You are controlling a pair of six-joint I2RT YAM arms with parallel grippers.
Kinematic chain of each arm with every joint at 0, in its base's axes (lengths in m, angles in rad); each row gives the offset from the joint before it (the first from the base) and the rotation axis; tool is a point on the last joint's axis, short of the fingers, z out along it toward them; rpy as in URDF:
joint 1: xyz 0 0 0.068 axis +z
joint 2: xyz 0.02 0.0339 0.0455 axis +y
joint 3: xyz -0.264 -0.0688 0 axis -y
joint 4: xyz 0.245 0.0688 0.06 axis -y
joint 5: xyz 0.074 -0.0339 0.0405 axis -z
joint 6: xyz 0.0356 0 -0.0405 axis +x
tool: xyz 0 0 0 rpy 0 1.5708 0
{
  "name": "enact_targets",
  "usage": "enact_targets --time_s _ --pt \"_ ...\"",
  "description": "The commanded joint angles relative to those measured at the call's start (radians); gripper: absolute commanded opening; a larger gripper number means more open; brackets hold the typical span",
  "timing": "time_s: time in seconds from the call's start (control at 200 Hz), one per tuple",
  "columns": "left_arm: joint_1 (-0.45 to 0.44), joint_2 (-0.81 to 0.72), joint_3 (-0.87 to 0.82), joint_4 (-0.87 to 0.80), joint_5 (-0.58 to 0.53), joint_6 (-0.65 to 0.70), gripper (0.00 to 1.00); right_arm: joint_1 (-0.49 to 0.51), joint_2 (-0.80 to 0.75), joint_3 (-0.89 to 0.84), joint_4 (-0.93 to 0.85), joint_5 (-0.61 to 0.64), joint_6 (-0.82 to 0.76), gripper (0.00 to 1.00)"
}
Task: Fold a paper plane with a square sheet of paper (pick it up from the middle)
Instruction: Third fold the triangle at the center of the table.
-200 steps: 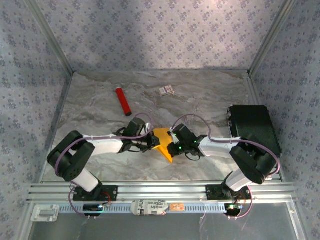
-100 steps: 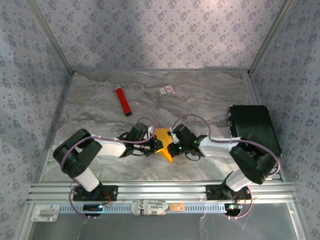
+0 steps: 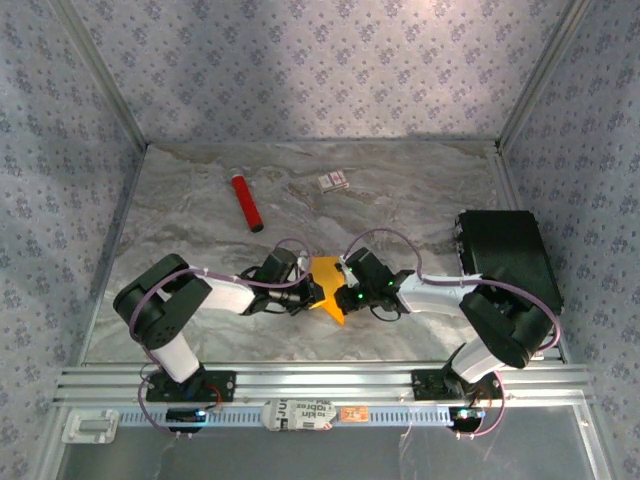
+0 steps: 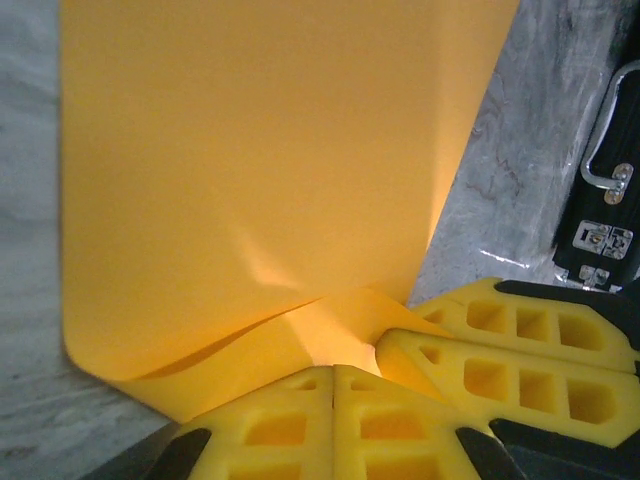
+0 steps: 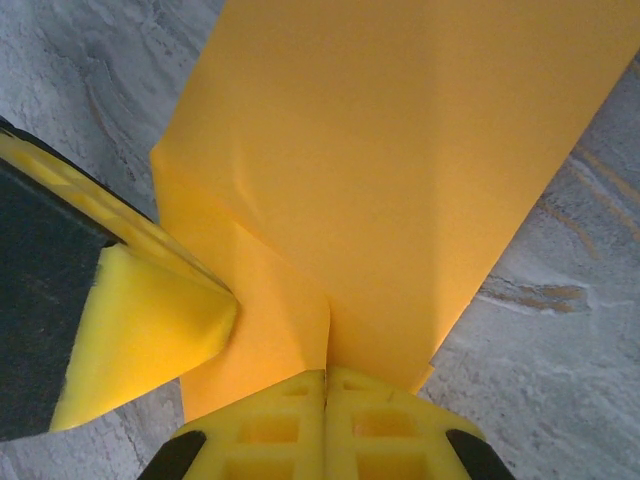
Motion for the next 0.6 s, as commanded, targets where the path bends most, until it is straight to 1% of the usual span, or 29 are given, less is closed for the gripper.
enact_targets --time_s 0.0,0.22,0.34,0.495,0.55,0.595 --pt "-0.009 0.023 0.009 -0.051 -0.024 0.045 0.00 -0.007 0.009 -0.017 -0.022 0.012 0.020 0.04" --pt "-0.013 0.061 0.014 -0.065 -0.025 0.058 0.00 -0.006 0.004 -0.010 -0.023 0.005 0.023 0.04" --pt "-0.015 0.065 0.009 -0.077 -0.026 0.064 0.00 -0.007 -0.009 0.001 -0.032 -0.004 0.031 0.07" --pt "-0.015 0.066 0.006 -0.077 -0.030 0.066 0.00 -0.024 -0.079 0.020 -0.076 -0.007 0.059 0.18" --pt "-0.015 0.067 0.009 -0.079 -0.028 0.068 0.00 -0.037 -0.114 0.019 -0.099 -0.005 0.075 0.27" --pt "-0.015 0.066 0.011 -0.079 -0.027 0.068 0.00 -0.051 -0.146 0.017 -0.119 -0.008 0.085 0.31"
